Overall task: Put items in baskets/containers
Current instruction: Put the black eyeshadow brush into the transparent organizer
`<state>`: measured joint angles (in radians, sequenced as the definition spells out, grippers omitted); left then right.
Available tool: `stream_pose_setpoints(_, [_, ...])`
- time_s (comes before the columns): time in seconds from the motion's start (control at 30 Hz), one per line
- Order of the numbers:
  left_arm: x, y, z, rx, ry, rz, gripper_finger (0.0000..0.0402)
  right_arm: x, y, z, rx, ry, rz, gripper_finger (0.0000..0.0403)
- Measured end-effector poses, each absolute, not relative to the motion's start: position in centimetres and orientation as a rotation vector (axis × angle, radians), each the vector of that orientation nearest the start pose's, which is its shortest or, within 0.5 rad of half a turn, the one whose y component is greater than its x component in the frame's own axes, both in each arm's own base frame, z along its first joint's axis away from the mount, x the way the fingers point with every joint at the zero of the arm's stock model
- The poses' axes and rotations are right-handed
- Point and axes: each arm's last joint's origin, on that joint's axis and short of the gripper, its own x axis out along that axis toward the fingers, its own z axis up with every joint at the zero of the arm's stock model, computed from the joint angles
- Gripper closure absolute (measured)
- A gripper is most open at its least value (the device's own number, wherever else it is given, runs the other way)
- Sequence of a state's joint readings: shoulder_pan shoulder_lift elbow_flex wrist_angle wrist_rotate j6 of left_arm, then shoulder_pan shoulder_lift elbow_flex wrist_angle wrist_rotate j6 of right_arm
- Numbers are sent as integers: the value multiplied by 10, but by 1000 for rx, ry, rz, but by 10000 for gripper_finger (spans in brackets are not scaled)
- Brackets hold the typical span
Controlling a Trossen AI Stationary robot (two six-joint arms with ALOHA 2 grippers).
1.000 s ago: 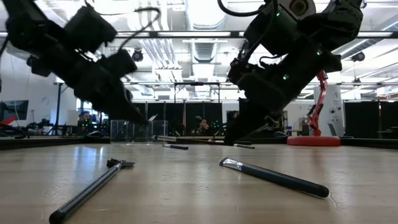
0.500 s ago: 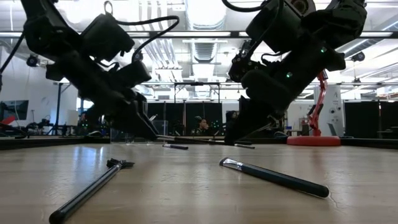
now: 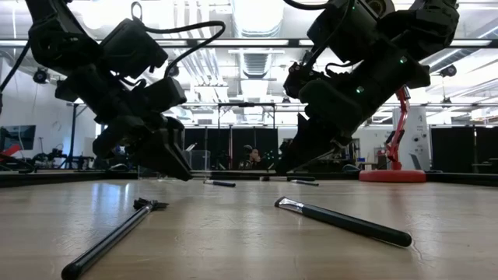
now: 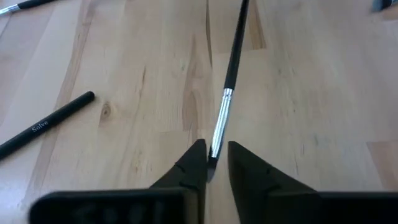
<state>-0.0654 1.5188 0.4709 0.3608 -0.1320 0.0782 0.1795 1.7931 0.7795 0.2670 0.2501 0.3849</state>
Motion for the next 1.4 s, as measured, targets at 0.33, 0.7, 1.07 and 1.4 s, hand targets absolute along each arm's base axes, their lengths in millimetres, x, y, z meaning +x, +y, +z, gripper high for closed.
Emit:
stream_pose_setpoints(0.33, [253, -13, 126, 185, 799, 26, 397, 325, 52, 123, 219, 703, -189, 389])
stream_pose_setpoints(0.7, [275, -18, 167, 241, 807, 39, 400, 344, 55, 164, 128, 672, -141, 290])
stream_pose_setpoints(1.07, [285, -19, 185, 262, 795, 25, 401, 353, 52, 164, 33, 854, -228, 263])
stream_pose_setpoints(1.4, [280, -19, 192, 252, 793, 7, 401, 349, 50, 152, 16, 823, -269, 389])
